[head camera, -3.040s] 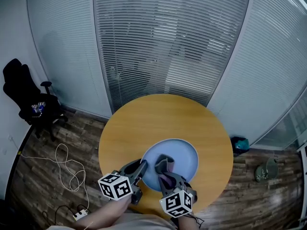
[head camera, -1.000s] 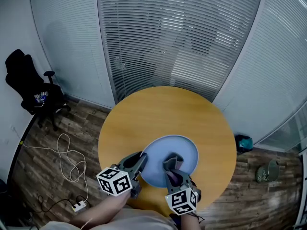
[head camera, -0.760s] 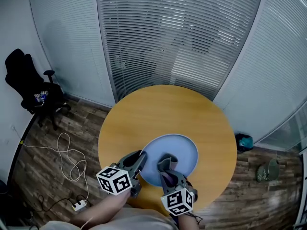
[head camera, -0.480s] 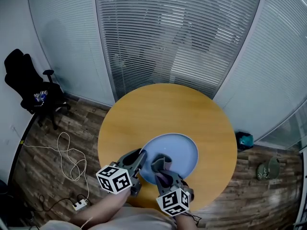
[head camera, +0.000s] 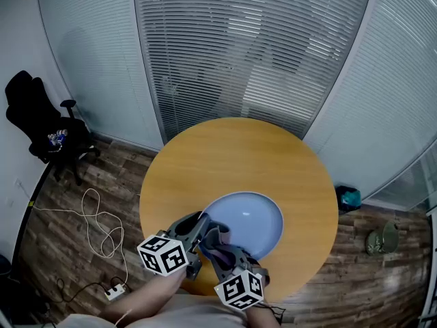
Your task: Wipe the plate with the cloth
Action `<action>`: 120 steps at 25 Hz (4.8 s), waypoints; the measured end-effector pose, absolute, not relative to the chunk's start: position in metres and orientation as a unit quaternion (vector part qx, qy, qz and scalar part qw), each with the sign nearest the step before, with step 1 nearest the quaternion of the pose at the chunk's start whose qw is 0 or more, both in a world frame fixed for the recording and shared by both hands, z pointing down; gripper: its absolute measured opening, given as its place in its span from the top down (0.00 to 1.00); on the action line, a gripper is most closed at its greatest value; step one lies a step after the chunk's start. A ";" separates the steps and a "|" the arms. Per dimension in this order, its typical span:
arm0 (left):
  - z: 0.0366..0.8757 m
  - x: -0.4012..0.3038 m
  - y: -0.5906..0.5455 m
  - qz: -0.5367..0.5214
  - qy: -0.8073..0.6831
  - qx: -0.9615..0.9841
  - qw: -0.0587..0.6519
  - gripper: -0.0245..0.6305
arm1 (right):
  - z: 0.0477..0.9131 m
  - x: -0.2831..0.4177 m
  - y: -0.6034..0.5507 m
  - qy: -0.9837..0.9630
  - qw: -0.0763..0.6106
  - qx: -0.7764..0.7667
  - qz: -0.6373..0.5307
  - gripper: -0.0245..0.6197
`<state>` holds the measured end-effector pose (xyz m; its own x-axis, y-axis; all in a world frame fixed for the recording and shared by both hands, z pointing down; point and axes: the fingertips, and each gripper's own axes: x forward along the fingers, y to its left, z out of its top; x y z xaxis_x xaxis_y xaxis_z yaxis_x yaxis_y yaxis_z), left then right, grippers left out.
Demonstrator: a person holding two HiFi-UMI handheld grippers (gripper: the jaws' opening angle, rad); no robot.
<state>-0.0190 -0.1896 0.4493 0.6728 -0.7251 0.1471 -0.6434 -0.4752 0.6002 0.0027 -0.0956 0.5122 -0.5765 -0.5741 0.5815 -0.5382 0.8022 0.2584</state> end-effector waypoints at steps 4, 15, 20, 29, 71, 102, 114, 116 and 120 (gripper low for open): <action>0.450 -0.021 -0.188 -0.063 -0.398 0.857 0.321 0.87 | 0.515 0.002 -0.095 -0.885 0.344 0.314 -0.030 0.88; 0.451 -0.021 -0.186 -0.068 -0.398 0.853 0.331 0.87 | 0.517 0.042 -0.105 -0.862 0.363 0.353 -0.023 0.88; 0.451 -0.023 -0.185 -0.068 -0.398 0.851 0.335 0.87 | 0.515 0.063 -0.111 -0.850 0.366 0.379 -0.014 0.88; 0.455 -0.024 -0.179 -0.064 -0.397 0.850 0.341 0.87 | 0.514 0.089 -0.114 -0.836 0.367 0.408 -0.003 0.88; 0.471 -0.023 -0.176 -0.061 -0.400 0.836 0.371 0.86 | 0.535 0.100 -0.094 -0.839 0.372 0.395 0.041 0.88; 0.467 -0.025 -0.168 -0.072 -0.396 0.835 0.376 0.86 | 0.527 -0.007 -0.054 -0.891 0.364 0.271 -0.004 0.88; 0.465 -0.033 -0.168 -0.075 -0.398 0.834 0.375 0.86 | 0.535 0.030 -0.058 -0.866 0.395 0.308 0.006 0.88; 0.465 -0.034 -0.168 -0.074 -0.397 0.834 0.375 0.86 | 0.535 0.039 -0.061 -0.860 0.398 0.320 0.009 0.88; 0.467 -0.034 -0.171 -0.072 -0.393 0.835 0.377 0.86 | 0.535 0.060 -0.070 -0.847 0.403 0.347 0.018 0.88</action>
<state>-0.0341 -0.1710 0.4671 0.6801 -0.7117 0.1760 -0.6025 -0.4059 0.6871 0.0601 -0.0699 0.5347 -0.4343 -0.5723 0.6957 -0.6016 0.7590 0.2488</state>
